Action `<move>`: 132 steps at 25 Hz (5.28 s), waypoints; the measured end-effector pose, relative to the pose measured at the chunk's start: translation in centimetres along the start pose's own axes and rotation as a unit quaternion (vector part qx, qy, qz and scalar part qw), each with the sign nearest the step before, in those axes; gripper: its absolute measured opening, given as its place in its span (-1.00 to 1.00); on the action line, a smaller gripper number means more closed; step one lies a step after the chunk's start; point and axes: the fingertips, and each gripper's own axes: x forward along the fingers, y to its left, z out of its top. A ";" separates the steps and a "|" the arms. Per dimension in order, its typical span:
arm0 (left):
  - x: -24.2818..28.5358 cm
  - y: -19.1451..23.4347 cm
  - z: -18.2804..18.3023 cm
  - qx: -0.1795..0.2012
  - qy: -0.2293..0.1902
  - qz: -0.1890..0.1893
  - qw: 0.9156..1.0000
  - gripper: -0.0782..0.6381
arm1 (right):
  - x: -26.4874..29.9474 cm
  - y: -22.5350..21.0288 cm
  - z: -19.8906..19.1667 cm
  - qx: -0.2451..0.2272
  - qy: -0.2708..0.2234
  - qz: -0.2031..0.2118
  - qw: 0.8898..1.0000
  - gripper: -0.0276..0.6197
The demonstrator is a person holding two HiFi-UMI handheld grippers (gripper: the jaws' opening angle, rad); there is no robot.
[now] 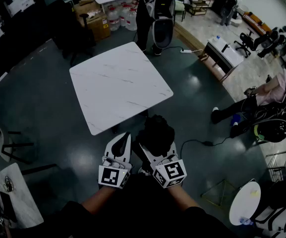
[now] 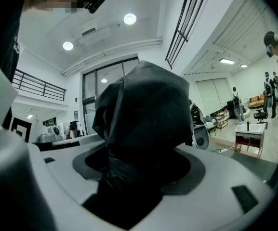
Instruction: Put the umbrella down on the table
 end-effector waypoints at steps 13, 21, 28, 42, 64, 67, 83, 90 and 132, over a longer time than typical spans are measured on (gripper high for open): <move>-0.9 -0.3 -1.5 0.000 -0.001 0.030 1.000 -0.76 | -2.3 -1.3 -1.8 0.012 -0.006 0.000 1.000 0.11; -0.4 1.4 -2.5 -0.003 0.017 0.045 0.999 -0.76 | -0.9 -2.2 -2.6 0.016 0.001 -0.007 1.000 0.12; 2.4 2.8 -3.7 -0.015 0.021 0.028 0.999 -0.76 | 1.5 -3.5 -2.4 0.006 0.010 -0.024 1.000 0.12; 12.9 11.2 -3.1 -0.056 0.016 0.016 0.998 -0.76 | 14.2 -7.5 0.6 0.005 0.031 -0.043 0.999 0.12; 21.8 25.9 -4.1 -0.084 0.001 0.023 0.996 -0.76 | 29.6 -11.3 0.9 0.000 0.081 -0.057 0.995 0.12; 22.6 27.1 -4.0 -0.080 0.005 0.044 0.996 -0.76 | 31.3 -11.6 1.0 0.000 0.083 -0.041 0.996 0.12; 32.3 32.4 -7.6 -0.052 0.058 0.156 0.985 -0.76 | 42.8 -19.1 -0.9 0.014 0.153 0.054 0.987 0.12; 36.6 33.4 -8.6 -0.053 0.069 0.176 0.981 -0.76 | 46.4 -22.8 -2.7 0.007 0.186 0.084 0.979 0.12; 35.2 39.0 -14.2 -0.083 0.126 0.297 0.943 -0.76 | 55.9 -27.9 -26.9 0.037 0.453 0.121 0.882 0.12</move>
